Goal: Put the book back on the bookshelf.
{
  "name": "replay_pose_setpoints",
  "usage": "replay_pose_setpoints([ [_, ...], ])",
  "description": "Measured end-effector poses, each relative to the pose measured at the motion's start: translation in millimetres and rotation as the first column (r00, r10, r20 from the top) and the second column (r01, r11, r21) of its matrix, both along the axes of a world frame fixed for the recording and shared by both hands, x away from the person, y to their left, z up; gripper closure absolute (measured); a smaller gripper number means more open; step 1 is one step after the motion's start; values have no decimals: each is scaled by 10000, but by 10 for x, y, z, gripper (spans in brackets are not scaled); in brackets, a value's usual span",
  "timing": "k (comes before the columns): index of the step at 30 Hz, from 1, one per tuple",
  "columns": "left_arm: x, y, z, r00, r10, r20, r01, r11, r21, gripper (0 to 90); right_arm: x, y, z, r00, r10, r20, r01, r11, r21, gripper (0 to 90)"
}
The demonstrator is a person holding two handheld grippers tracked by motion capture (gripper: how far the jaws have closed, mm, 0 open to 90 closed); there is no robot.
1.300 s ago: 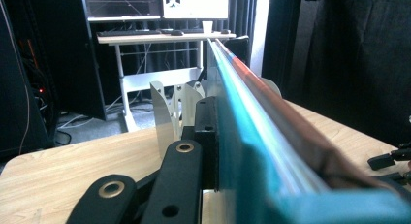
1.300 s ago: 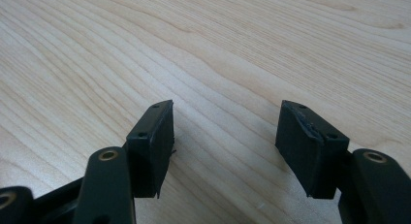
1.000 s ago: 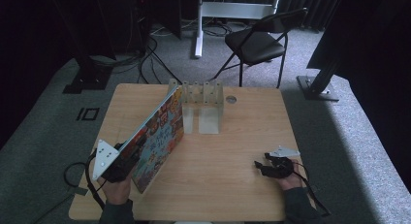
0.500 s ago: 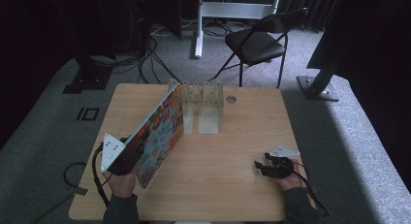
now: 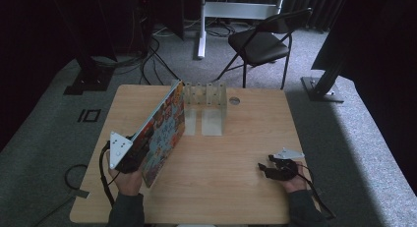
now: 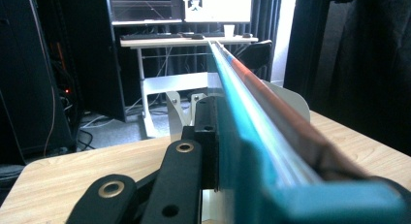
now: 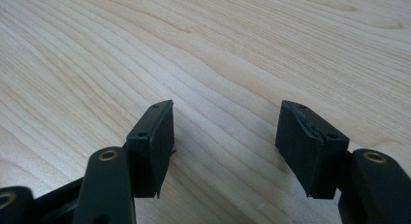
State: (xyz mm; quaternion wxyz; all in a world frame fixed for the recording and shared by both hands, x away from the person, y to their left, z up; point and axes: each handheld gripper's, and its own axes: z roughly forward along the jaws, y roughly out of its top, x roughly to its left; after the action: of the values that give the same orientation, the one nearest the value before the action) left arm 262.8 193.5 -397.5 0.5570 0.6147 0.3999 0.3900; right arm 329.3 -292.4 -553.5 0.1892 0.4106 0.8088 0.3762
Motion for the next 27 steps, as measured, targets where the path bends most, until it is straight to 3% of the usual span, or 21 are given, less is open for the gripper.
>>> replay_pose_setpoints([
  [27,88,-20,-52,9989,452,-98,-454,9987,-227,805,-1,3,0,10000,-3,12,3,10000,-24,384],
])
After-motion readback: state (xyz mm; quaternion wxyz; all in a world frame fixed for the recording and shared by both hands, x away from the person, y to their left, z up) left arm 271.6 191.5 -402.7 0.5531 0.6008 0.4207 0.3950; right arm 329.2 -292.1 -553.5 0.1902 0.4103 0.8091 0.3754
